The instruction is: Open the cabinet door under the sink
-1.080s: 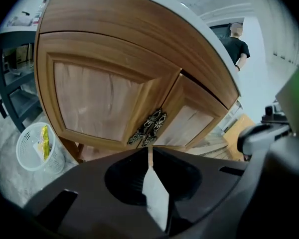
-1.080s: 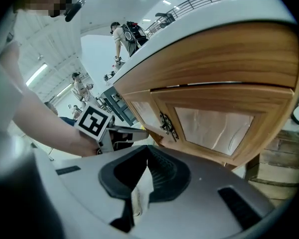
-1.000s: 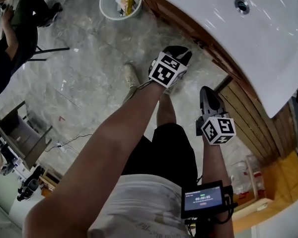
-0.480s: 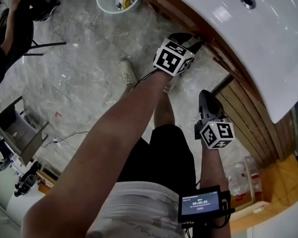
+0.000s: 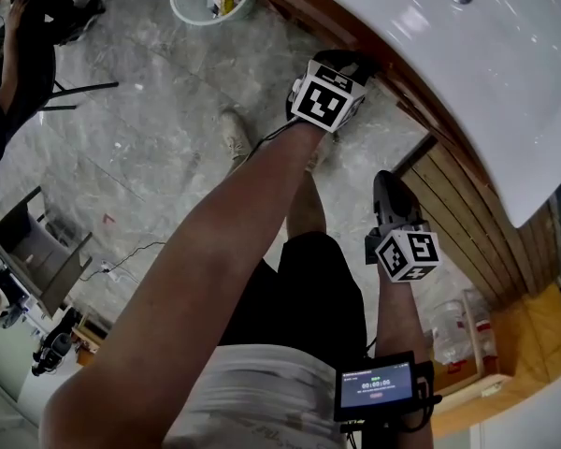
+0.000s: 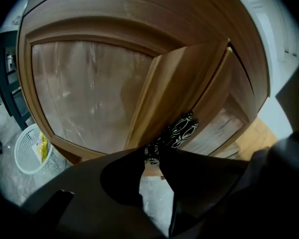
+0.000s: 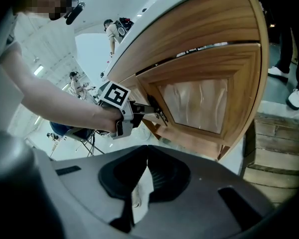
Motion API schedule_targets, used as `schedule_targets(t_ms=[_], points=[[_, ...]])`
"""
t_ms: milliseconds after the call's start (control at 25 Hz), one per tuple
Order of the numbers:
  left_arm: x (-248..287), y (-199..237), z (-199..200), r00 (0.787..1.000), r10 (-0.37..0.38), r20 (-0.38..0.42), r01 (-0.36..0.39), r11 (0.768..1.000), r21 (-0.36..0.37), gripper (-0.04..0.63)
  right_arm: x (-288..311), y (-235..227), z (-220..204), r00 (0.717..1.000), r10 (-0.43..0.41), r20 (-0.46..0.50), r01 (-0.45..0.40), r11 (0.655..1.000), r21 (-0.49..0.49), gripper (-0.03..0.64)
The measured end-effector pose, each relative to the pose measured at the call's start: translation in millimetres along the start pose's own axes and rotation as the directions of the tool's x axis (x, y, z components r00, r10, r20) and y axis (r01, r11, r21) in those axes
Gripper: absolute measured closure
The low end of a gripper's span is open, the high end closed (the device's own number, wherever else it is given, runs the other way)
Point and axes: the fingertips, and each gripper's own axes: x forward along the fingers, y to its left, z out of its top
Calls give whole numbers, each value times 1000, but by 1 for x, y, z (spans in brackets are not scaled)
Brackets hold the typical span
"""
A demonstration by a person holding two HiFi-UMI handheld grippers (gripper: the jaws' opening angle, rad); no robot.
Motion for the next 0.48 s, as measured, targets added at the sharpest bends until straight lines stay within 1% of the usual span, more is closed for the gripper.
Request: schedule_targets(t_ms=[120, 280, 480], points=[[0, -2, -1, 1000, 0, -21, 0, 1000, 17, 502, 1, -2, -2, 1000, -4, -8, 4, 1000, 2, 603], [-2, -5, -2, 999, -26, -38, 28, 998, 62, 505, 5, 3, 0, 1000, 4, -11, -4, 1000, -1, 603], [-14, -2, -19, 997, -42, -68, 48, 994, 94, 505, 14, 11, 6, 1000, 21, -13, -21, 1000, -13, 603]])
